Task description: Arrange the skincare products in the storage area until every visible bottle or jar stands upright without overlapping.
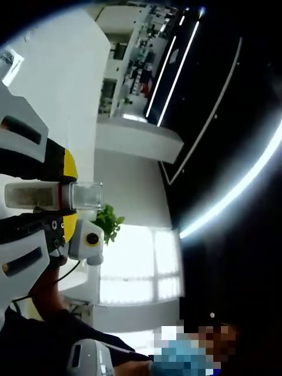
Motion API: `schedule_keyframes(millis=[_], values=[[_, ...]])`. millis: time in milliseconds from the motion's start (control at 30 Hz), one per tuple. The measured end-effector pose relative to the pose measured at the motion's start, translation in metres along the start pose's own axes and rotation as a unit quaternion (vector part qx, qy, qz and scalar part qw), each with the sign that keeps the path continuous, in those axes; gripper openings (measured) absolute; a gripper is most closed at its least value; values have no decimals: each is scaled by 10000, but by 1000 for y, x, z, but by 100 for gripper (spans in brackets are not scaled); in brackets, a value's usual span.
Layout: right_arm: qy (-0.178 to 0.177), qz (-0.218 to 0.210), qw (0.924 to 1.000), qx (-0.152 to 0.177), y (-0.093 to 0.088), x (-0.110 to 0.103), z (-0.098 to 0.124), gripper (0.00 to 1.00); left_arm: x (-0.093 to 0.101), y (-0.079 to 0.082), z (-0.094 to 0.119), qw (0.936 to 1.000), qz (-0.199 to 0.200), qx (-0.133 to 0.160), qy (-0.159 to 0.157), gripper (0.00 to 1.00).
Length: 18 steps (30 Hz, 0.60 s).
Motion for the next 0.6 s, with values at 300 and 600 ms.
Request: schedule_keyframes(millis=[300,600], values=[[-126,124,9998,31,5,0,13,22,9,1,-10,9999,-91,-15,-43,18],[-241,243,9994,16,10,0,29,22,20,0,-22,9998,-170,-79,-107,18]])
Point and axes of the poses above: the point that each gripper's makers call its tool centre point, and the gripper's own axes: z roughly backward along the fingers, x roughly to its right, y roughly out of its top, the point moved 3 cm from there along z, roughly backward along the fingers, and after that the axes turned 9 degrees about y, right-handed, at the moved point
